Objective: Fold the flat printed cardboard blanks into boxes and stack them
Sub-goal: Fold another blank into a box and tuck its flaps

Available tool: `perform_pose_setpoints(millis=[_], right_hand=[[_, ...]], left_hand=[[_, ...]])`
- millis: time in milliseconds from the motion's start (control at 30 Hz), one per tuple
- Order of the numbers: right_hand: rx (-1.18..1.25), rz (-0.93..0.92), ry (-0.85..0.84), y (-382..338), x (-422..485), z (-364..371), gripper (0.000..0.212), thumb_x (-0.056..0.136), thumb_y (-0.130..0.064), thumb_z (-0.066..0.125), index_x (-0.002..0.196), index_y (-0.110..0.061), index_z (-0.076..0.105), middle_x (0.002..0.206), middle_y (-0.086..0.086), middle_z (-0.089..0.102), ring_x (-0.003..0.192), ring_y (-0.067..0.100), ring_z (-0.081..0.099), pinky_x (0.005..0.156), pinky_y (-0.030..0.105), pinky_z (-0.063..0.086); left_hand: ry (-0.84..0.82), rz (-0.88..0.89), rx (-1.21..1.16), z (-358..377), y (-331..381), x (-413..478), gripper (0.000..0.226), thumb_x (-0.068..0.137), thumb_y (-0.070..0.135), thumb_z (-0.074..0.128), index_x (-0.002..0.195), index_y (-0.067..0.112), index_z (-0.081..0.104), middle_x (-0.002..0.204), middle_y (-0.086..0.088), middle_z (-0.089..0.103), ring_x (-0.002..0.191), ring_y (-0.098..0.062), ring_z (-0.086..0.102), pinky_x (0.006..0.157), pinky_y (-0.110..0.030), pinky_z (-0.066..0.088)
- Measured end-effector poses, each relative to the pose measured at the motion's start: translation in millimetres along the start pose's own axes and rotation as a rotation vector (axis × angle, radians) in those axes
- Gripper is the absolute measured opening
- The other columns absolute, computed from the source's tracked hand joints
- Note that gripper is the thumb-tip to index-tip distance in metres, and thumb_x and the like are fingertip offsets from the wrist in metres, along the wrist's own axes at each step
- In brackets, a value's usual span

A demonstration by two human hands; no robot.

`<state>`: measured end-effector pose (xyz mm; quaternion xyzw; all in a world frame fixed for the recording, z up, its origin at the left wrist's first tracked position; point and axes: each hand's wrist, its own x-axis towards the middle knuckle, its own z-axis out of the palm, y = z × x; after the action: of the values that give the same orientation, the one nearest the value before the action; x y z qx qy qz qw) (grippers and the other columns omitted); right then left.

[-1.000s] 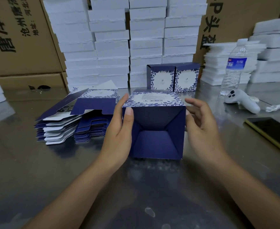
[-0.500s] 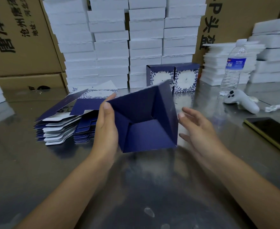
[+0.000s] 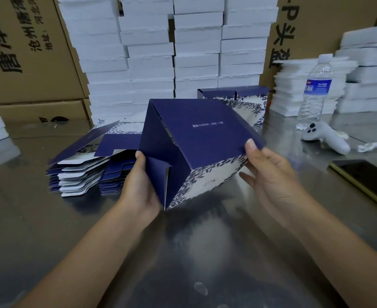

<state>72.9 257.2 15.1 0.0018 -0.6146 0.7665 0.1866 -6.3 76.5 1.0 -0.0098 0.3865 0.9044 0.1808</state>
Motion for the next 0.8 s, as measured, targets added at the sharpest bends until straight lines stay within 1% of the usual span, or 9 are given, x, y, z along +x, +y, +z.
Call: perform_pose_setpoints(millis=[100,233,333,400,467,533,633,733,800], right_hand=[[0.051,-0.011,-0.064,-5.5,-0.1,-2.9,0.041,0.057,-0.05,0.068,0.086,-0.022,0.065,0.1,-0.006,0.071,0.095,0.009,0.061,0.099,0.037,0.038],[0.18,-0.15,-0.064,-13.2,-0.6,-3.5,0.032,0.068,-0.037,0.064,0.094,-0.018,0.066,0.097,-0.005,0.073,0.091,0.008,0.066,0.086,0.023,0.05],[0.111,-0.33,-0.004,-15.6,-2.2,-1.0,0.03,0.069,-0.035,0.069,0.094,-0.019,0.066,0.094,-0.009,0.073,0.093,0.007,0.065,0.085,0.022,0.048],[-0.034,-0.466,0.04,-14.8,-4.6,0.2,0.022,0.075,-0.031,0.074,0.093,-0.021,0.066,0.089,-0.016,0.072,0.089,0.001,0.064,0.081,0.016,0.047],[-0.233,-0.616,0.097,-11.0,-6.9,0.7,0.01,0.081,-0.028,0.07,0.088,-0.027,0.065,0.084,-0.022,0.069,0.085,-0.006,0.061,0.078,0.011,0.044],[-0.568,-0.849,0.197,-4.4,-6.6,-0.2,0.004,0.082,-0.031,0.066,0.084,-0.027,0.065,0.085,-0.022,0.064,0.085,-0.004,0.056,0.08,0.015,0.042],[-1.045,-1.184,0.316,8.0,-1.8,-3.0,0.024,0.084,-0.028,0.065,0.075,-0.006,0.069,0.084,0.004,0.068,0.081,0.019,0.057,0.078,0.035,0.039],[-1.258,-1.319,0.288,12.0,1.2,-4.6,0.02,0.086,-0.026,0.067,0.073,-0.011,0.065,0.07,0.006,0.065,0.063,0.025,0.059,0.07,0.037,0.038],[-1.337,-1.384,0.238,12.2,1.0,-3.2,0.015,0.085,-0.022,0.069,0.078,-0.017,0.056,0.063,0.004,0.058,0.057,0.024,0.054,0.066,0.036,0.039]], left_hand=[[-0.042,0.007,0.006,1.0,-1.4,-0.9,0.053,0.097,0.055,0.032,0.124,0.02,0.06,0.121,-0.01,0.066,0.115,-0.033,0.059,0.107,-0.052,0.036],[0.022,0.162,0.133,4.2,1.5,-1.1,0.052,0.1,0.049,0.029,0.127,0.013,0.054,0.126,-0.01,0.063,0.119,-0.027,0.058,0.103,-0.048,0.042],[0.137,0.433,0.374,8.6,5.6,-6.3,0.03,0.101,0.042,0.032,0.12,0.025,0.048,0.129,-0.003,0.058,0.118,-0.015,0.055,0.095,-0.037,0.046],[0.134,0.658,0.517,12.0,6.0,-14.4,0.018,0.1,0.04,0.038,0.116,0.037,0.045,0.129,0.007,0.053,0.119,-0.004,0.052,0.103,-0.03,0.041],[0.017,0.854,0.643,16.1,3.9,-23.8,0.031,0.093,0.045,0.046,0.123,0.042,0.039,0.135,0.015,0.046,0.125,0.001,0.045,0.105,-0.021,0.037],[-0.127,0.971,0.788,20.1,-0.5,-32.1,0.048,0.083,0.049,0.05,0.127,0.041,0.035,0.138,0.019,0.04,0.128,0.0,0.042,0.105,-0.02,0.037],[-0.277,0.963,0.921,24.7,-12.6,-41.1,0.068,0.074,0.052,0.058,0.133,0.042,0.027,0.14,0.021,0.036,0.126,-0.004,0.044,0.096,-0.03,0.045],[-0.347,0.896,1.004,26.1,-24.5,-43.1,0.085,0.067,0.056,0.067,0.135,0.054,0.016,0.134,0.038,0.031,0.127,0.003,0.041,0.087,-0.019,0.048],[-0.335,0.84,1.021,24.4,-30.2,-40.8,0.096,0.064,0.058,0.069,0.139,0.054,0.01,0.135,0.044,0.028,0.129,0.01,0.035,0.087,-0.018,0.048]])
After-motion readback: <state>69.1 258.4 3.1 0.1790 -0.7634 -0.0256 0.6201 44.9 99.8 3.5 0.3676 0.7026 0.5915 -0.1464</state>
